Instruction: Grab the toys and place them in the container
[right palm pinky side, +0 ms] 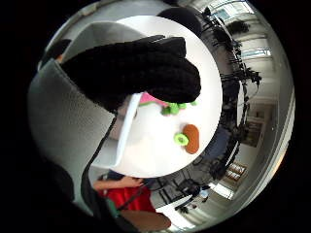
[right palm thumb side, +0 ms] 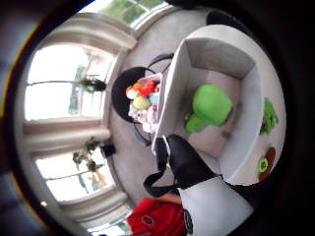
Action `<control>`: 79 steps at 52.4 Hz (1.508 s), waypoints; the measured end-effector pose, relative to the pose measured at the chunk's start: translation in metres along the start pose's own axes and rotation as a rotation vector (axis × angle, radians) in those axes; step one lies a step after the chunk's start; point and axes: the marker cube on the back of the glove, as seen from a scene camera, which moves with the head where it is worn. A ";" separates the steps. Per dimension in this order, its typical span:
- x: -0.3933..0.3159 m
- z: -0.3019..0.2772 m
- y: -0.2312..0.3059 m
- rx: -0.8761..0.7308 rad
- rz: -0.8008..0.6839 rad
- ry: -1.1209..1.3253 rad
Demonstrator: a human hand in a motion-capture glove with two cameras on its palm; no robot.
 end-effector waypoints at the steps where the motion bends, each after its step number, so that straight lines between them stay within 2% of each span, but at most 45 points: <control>1: 0.004 0.000 0.003 0.008 -0.026 0.019; 5: 0.020 0.002 0.020 0.034 -0.251 0.101; 6: 0.023 0.002 0.021 0.040 -0.219 0.098; 9: 0.038 0.001 0.021 0.056 0.019 0.044; 11: 0.050 0.002 0.026 0.064 0.082 0.032; 23: 0.149 0.021 0.075 0.056 0.150 0.119; 40: 0.279 0.070 0.147 -0.010 0.364 0.181; 47: 0.321 0.094 0.168 -0.019 0.408 0.217; 61: 0.380 0.154 0.203 -0.144 0.448 0.174; 79: 0.395 0.194 0.210 -0.245 0.408 0.202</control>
